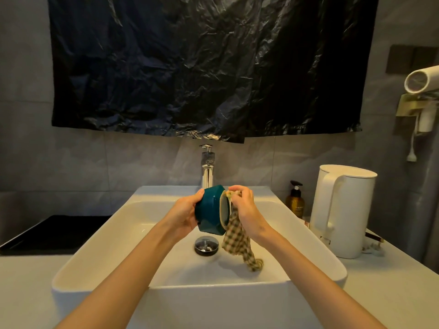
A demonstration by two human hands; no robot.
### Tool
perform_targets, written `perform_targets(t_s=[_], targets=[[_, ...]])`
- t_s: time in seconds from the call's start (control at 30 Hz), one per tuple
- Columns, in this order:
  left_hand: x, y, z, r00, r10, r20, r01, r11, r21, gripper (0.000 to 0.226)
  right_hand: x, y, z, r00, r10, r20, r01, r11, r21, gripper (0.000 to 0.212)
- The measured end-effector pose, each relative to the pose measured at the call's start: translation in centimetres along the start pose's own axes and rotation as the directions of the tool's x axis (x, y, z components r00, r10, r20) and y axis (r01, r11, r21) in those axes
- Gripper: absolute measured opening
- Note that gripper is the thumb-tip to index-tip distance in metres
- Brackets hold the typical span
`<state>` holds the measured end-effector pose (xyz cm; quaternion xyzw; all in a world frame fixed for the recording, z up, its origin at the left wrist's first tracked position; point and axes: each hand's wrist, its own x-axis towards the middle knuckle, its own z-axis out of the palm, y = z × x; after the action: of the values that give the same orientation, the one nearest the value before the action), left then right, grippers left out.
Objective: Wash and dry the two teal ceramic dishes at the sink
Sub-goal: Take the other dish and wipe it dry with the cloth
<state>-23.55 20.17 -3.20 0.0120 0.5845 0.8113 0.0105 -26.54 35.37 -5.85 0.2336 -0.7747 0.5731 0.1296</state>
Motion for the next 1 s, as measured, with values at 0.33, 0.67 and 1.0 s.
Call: perform_targets(t_s=[0.33, 0.67, 1.0], targets=[[0.9, -0.7, -0.3, 1.0, 0.016, -0.007, -0.015, 0.996, 0.087, 0.033, -0.3, -0.5, -0.7, 0.893, -0.388, -0.226, 0.299, 0.889, -0.346, 0.016], [0.7, -0.8, -0.7, 1.0, -0.003, -0.015, 0.003, 1.0, -0.002, 0.032, -0.1, -0.2, -0.8, 0.879, -0.45, -0.158, 0.362, 0.846, -0.391, 0.025], [0.1, -0.4, -1.2, 0.996, 0.013, 0.09, -0.013, 1.0, 0.007, 0.027, -0.4, -0.3, -0.7, 0.839, -0.518, -0.17, 0.361, 0.762, -0.538, 0.028]])
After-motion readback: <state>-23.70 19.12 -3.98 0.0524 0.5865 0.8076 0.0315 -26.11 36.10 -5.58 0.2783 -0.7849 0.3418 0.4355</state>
